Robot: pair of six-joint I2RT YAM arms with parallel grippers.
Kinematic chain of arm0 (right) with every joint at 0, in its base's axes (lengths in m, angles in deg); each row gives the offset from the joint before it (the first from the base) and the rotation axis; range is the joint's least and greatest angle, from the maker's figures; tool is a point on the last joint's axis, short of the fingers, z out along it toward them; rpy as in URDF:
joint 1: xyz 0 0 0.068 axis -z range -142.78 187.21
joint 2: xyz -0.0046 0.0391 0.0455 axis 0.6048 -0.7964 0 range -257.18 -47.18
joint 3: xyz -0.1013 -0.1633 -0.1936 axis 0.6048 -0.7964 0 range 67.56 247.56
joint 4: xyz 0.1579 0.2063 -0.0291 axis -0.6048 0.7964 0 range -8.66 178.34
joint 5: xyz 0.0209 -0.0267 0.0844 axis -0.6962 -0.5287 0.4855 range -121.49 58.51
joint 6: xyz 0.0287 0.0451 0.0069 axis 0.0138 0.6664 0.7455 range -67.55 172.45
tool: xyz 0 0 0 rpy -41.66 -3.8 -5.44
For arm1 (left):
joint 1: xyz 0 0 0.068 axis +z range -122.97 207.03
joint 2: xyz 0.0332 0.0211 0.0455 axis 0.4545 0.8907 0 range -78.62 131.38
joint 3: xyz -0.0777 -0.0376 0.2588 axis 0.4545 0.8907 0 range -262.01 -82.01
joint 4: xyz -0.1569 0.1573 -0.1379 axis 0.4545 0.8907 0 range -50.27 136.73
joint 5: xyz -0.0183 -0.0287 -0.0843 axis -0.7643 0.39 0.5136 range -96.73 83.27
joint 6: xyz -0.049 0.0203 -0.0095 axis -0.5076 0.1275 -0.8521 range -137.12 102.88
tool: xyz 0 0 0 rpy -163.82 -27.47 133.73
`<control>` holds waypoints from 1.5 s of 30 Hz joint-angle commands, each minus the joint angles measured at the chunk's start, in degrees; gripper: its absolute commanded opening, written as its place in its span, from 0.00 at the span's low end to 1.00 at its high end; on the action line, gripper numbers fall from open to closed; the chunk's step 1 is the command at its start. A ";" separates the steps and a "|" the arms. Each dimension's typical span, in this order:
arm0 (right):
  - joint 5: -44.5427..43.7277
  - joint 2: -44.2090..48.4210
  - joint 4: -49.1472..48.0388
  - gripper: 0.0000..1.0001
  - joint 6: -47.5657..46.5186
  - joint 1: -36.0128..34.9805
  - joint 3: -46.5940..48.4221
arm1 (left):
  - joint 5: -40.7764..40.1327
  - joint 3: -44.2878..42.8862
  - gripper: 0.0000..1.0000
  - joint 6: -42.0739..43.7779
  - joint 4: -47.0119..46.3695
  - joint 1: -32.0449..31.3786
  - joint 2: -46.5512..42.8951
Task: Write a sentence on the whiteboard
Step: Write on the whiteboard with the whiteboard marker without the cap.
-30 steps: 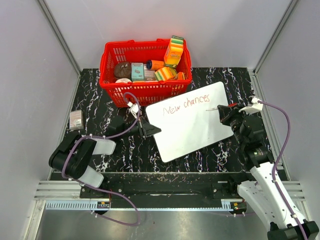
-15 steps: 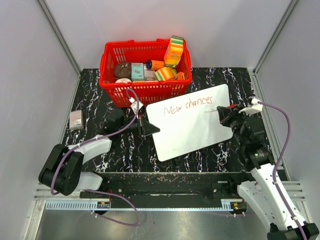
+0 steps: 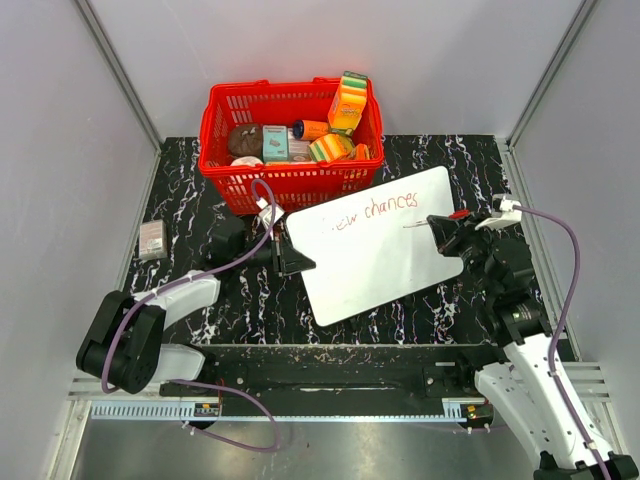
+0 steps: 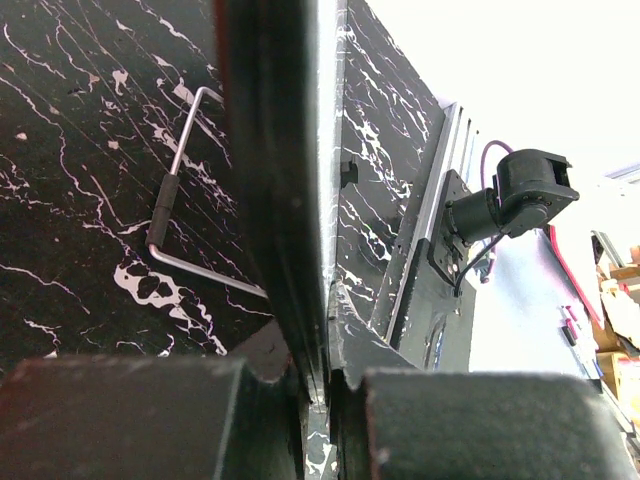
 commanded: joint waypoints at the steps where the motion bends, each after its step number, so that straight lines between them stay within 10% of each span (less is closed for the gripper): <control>1: 5.86 -1.04 -3.92 0.00 -1.92 -0.13 -0.89 | -3.23 1.77 0.00 9.64 7.61 0.49 0.87; 45: 3.13 -14.93 -15.16 0.00 -8.16 -14.81 5.17 | -3.50 1.51 0.00 8.50 7.09 0.49 2.45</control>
